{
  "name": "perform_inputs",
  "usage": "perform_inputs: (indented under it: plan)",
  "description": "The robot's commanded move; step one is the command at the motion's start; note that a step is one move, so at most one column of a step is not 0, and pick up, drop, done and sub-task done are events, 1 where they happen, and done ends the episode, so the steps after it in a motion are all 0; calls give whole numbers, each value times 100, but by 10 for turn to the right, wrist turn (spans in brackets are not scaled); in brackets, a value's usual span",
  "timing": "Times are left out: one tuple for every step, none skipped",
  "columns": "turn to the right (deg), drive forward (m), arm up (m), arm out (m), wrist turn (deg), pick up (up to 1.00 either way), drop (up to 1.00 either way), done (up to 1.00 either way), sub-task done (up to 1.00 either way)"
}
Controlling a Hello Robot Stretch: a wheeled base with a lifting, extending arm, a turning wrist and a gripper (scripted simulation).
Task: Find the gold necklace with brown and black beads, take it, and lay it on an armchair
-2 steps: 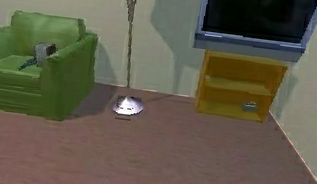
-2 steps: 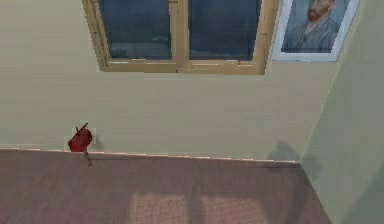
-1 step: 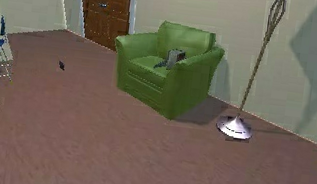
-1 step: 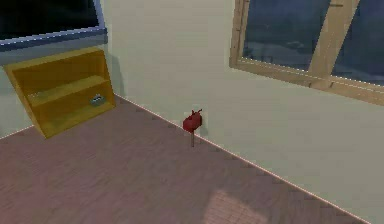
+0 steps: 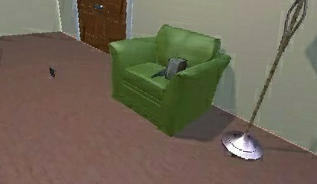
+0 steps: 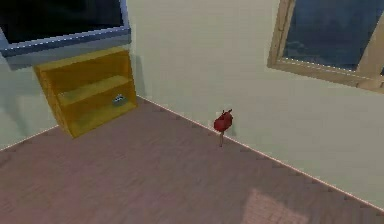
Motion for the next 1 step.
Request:
perform_inputs:
  plan:
    - [-450, 0, 0, 0, 0, 0, 0, 0, 0]
